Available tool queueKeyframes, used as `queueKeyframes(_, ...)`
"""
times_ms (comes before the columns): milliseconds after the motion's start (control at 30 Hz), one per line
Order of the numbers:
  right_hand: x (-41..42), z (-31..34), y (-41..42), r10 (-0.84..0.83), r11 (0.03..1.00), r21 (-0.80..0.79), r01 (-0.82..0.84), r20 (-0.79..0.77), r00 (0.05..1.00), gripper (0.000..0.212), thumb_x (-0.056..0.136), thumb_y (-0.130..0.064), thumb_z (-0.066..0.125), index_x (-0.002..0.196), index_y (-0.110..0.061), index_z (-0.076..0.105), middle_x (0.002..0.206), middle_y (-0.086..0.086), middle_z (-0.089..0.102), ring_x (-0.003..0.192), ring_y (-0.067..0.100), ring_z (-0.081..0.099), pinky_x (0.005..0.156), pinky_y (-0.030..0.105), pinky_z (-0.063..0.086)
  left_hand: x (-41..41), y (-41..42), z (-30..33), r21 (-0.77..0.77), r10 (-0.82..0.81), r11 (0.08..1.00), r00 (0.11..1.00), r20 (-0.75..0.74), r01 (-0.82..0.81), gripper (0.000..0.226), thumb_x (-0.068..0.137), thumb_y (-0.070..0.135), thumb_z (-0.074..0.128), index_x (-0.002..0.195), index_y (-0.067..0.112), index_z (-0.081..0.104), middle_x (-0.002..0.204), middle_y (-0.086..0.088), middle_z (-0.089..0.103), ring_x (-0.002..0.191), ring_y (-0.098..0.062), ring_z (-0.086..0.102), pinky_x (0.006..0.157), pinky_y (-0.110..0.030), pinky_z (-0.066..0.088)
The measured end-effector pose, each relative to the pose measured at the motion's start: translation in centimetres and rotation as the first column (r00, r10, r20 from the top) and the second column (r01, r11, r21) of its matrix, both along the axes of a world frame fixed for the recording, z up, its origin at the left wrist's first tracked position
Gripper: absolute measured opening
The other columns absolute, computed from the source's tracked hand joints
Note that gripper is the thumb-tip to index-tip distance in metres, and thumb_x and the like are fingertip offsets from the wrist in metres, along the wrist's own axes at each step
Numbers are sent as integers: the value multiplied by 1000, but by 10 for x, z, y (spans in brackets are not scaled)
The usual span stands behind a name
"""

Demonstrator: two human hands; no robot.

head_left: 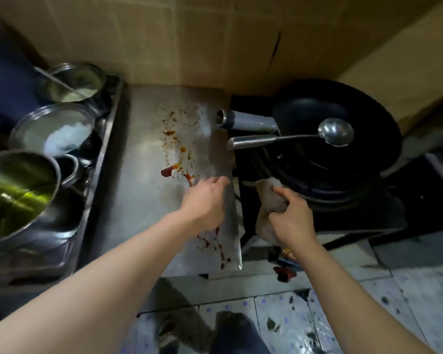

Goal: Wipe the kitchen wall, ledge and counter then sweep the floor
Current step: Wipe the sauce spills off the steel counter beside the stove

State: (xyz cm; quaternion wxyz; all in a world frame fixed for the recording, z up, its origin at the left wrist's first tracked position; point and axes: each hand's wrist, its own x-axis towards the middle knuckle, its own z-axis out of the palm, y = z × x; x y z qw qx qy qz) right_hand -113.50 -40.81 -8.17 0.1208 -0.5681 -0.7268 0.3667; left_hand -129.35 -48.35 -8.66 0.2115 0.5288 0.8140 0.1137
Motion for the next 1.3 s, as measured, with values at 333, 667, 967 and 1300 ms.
queueKeyframes(333, 54, -26, 14, -345, 935, 95, 343, 14, 938, 57, 80, 4, 56, 134, -13, 50, 125, 19, 54, 104, 32, 58, 84, 22, 40, 23, 35, -8, -48, -249, 968, 969, -2, 248, 63, 88, 13, 54, 144, 20, 26, 143, -4, 38, 129, -26, 35, 99, -40, 41)
queueKeyframes(667, 51, -52, 35, -404, 909, 141, 393, 58, 913, 57, 85, 4, 54, 138, -13, 45, 138, 17, 34, 117, 31, 48, 94, 16, 31, 26, 61, -36, -56, -332, 941, 943, 10, 333, 60, 89, 16, 53, 143, 21, 28, 143, -1, 38, 129, -23, 35, 99, -36, 39)
queueKeyframes(967, 25, -98, 32, -261, 957, 214, 196, 339, 904, 63, 84, -15, 56, 144, -20, 38, 155, 7, 17, 136, 37, 21, 111, 35, 17, -7, 81, -65, -34, -467, 883, 884, 26, 467, 58, 90, 18, 55, 142, 20, 31, 144, -1, 38, 132, -23, 32, 105, -41, 38)
queueKeyframes(1300, 4, -127, 29, -308, 909, 349, 228, 195, 931, 55, 77, 4, 56, 131, -4, 54, 143, 20, 39, 131, 43, 31, 112, 39, 21, -15, 92, -78, 15, -539, 841, 840, -61, 540, 54, 90, 20, 55, 139, 22, 34, 144, 4, 36, 133, -19, 29, 108, -37, 33)
